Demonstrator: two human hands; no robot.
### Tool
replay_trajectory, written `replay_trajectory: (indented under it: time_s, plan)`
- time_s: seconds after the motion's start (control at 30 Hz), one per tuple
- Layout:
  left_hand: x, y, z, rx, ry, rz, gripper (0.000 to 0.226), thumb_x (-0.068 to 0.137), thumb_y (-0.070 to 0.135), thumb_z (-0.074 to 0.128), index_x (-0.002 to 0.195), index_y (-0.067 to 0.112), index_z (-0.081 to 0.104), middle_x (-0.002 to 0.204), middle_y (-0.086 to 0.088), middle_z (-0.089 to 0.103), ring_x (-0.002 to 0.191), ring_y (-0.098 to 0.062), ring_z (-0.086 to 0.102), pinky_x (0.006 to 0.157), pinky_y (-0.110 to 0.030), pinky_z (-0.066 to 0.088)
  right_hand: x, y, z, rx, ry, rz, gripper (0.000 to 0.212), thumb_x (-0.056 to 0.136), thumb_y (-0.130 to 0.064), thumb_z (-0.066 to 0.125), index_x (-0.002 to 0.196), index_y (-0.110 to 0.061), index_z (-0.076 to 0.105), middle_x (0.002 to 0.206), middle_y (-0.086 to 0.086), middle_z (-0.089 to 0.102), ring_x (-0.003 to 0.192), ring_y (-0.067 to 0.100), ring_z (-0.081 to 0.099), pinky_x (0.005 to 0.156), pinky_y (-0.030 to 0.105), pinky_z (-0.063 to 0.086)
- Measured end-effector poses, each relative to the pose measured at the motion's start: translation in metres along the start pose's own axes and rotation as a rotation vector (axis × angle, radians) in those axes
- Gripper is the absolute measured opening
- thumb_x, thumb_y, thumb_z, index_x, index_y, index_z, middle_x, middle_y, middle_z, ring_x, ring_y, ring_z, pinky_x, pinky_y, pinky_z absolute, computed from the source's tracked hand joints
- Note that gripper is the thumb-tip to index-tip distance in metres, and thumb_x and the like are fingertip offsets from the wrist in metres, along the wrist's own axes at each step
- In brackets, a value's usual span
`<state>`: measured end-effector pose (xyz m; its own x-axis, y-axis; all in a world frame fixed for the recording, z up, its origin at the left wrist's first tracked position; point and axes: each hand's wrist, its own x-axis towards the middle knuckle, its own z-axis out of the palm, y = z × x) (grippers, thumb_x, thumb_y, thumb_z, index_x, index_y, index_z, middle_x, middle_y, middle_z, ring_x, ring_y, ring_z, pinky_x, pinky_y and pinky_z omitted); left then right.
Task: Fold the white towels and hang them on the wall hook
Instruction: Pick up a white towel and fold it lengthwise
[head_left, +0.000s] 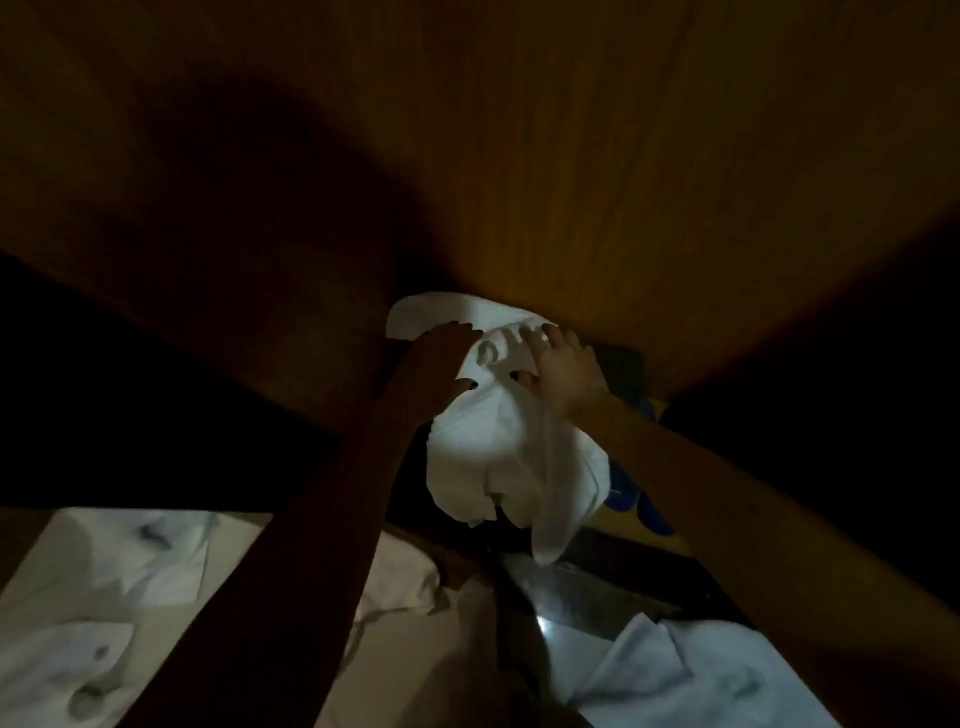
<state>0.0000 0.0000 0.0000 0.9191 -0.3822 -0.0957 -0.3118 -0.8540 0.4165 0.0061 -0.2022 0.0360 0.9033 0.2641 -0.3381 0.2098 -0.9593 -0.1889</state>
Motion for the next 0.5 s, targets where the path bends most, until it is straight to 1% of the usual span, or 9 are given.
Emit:
replay_trajectory:
  time_s: [0.1, 0.23, 0.3, 0.33, 0.37, 0.4, 0.43, 0.47, 0.5]
  plan:
    - [0.029, -0.025, 0.032, 0.026, 0.057, -0.01, 0.065, 0.09, 0.025, 0.064, 0.144, 0.006, 0.034, 0.152, -0.014, 0.032, 0.143, -0.027, 0.024, 0.116, -0.033, 0.014, 0.036, 0.002, 0.038, 0.078, 0.129, -0.032, 0.059, 0.097, -0.042, 0.051, 0.147, -0.018, 0.034, 0.147, 0.012, 0.039, 0.135, 0.03, 0.034, 0.108, 0.043, 0.031]
    - [0.056, -0.048, 0.059, 0.078, 0.195, 0.063, 0.048, 0.09, 0.024, 0.063, 0.135, 0.011, 0.053, 0.141, -0.015, 0.048, 0.135, -0.034, 0.038, 0.108, -0.043, 0.03, 0.071, 0.003, 0.084, 0.275, 0.227, -0.056, 0.056, 0.093, -0.04, 0.059, 0.14, -0.012, 0.047, 0.139, 0.014, 0.048, 0.132, 0.03, 0.039, 0.106, 0.042, 0.035]
    - [0.065, -0.057, 0.069, 0.107, 0.266, 0.121, 0.038, 0.087, 0.018, 0.067, 0.123, 0.008, 0.064, 0.131, -0.018, 0.057, 0.129, -0.039, 0.045, 0.105, -0.046, 0.036, 0.081, 0.007, 0.098, 0.358, 0.308, -0.069, 0.044, 0.094, -0.031, 0.06, 0.13, -0.007, 0.058, 0.132, 0.015, 0.056, 0.128, 0.029, 0.045, 0.107, 0.04, 0.034]
    - [0.068, -0.061, 0.073, 0.109, 0.284, 0.121, 0.031, 0.087, 0.016, 0.066, 0.116, 0.007, 0.068, 0.127, -0.017, 0.06, 0.128, -0.038, 0.046, 0.106, -0.045, 0.035, 0.083, 0.01, 0.103, 0.429, 0.349, -0.068, 0.035, 0.095, -0.023, 0.059, 0.123, -0.003, 0.063, 0.126, 0.016, 0.06, 0.124, 0.03, 0.049, 0.107, 0.039, 0.034]
    - [0.07, -0.064, 0.075, 0.114, 0.272, 0.096, 0.027, 0.089, 0.016, 0.063, 0.114, 0.008, 0.07, 0.127, -0.014, 0.061, 0.131, -0.035, 0.044, 0.11, -0.043, 0.032, 0.083, 0.012, 0.104, 0.521, 0.374, -0.063, 0.028, 0.095, -0.016, 0.057, 0.116, 0.0, 0.066, 0.12, 0.018, 0.064, 0.119, 0.03, 0.054, 0.106, 0.036, 0.036]
    - [0.071, -0.065, 0.075, 0.116, 0.252, 0.064, 0.025, 0.092, 0.018, 0.059, 0.113, 0.01, 0.07, 0.129, -0.009, 0.06, 0.135, -0.029, 0.04, 0.112, -0.04, 0.027, 0.08, 0.014, 0.101, 0.605, 0.383, -0.054, 0.023, 0.096, -0.01, 0.055, 0.11, 0.003, 0.069, 0.112, 0.019, 0.067, 0.11, 0.03, 0.058, 0.1, 0.03, 0.039]
    - [0.071, -0.063, 0.073, 0.114, 0.231, 0.033, 0.025, 0.095, 0.021, 0.055, 0.113, 0.012, 0.07, 0.13, -0.006, 0.06, 0.136, -0.025, 0.039, 0.112, -0.039, 0.025, 0.075, 0.017, 0.096, 0.664, 0.38, -0.037, 0.021, 0.097, -0.007, 0.054, 0.103, 0.005, 0.07, 0.101, 0.02, 0.069, 0.096, 0.028, 0.062, 0.088, 0.023, 0.041]
    - [0.071, -0.059, 0.068, 0.11, 0.225, 0.02, 0.026, 0.096, 0.021, 0.053, 0.113, 0.013, 0.071, 0.129, -0.005, 0.061, 0.134, -0.024, 0.04, 0.11, -0.039, 0.026, 0.069, 0.021, 0.087, 0.697, 0.361, -0.007, 0.023, 0.098, -0.008, 0.053, 0.097, 0.007, 0.07, 0.087, 0.017, 0.069, 0.08, 0.023, 0.062, 0.073, 0.018, 0.039]
    - [0.07, -0.051, 0.06, 0.109, 0.225, 0.026, 0.026, 0.097, 0.021, 0.051, 0.111, 0.013, 0.071, 0.128, -0.007, 0.062, 0.131, -0.024, 0.045, 0.108, -0.039, 0.03, 0.063, 0.024, 0.075, 0.717, 0.331, 0.038, 0.026, 0.099, -0.012, 0.053, 0.093, 0.007, 0.07, 0.074, 0.011, 0.066, 0.066, 0.016, 0.057, 0.06, 0.015, 0.036]
